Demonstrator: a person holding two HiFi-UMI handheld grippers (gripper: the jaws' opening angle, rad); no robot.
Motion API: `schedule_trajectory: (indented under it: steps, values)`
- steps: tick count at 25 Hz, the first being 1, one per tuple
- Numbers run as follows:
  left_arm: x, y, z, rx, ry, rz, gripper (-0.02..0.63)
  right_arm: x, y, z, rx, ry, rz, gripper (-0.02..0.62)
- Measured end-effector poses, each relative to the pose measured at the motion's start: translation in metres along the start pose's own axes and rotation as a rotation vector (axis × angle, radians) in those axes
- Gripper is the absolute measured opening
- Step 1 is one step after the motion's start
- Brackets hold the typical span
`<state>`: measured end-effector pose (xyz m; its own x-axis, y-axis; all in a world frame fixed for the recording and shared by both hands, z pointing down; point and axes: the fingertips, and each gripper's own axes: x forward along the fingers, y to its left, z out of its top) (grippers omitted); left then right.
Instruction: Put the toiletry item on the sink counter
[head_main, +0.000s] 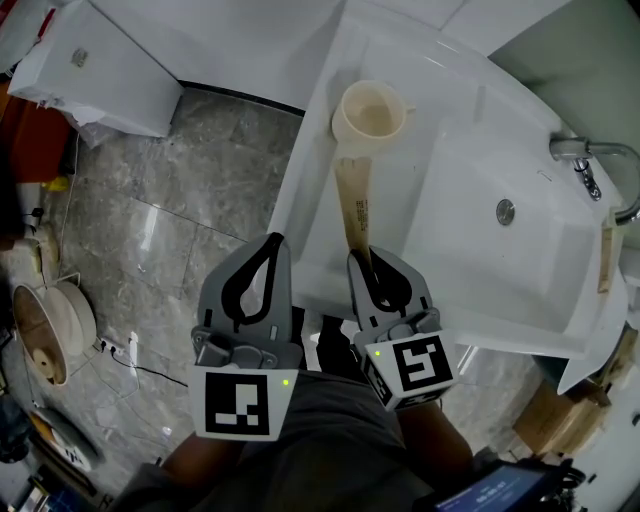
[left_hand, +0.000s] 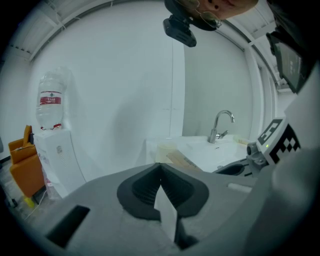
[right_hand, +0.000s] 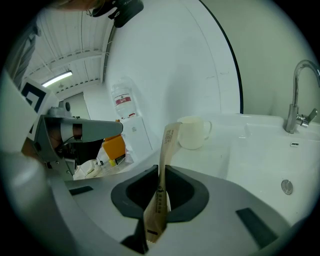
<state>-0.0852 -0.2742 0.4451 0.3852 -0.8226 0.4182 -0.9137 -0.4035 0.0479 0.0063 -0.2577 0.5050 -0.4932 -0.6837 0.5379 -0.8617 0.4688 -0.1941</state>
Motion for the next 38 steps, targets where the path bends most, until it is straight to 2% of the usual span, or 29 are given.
schedule_trajectory:
  steps: [22, 32, 38]
  values:
    - [0.013, 0.008, -0.019, -0.04, 0.03, -0.013, 0.011, 0.019, -0.001, -0.028, 0.015, 0.098, -0.017, 0.044]
    - [0.009, 0.008, -0.017, -0.034, 0.02, -0.015, 0.011, 0.014, 0.0, -0.024, 0.012, 0.081, -0.032, 0.044]
    - [-0.002, 0.0, 0.003, -0.005, -0.032, -0.012, 0.011, 0.0, 0.005, -0.008, -0.016, 0.031, -0.023, 0.044]
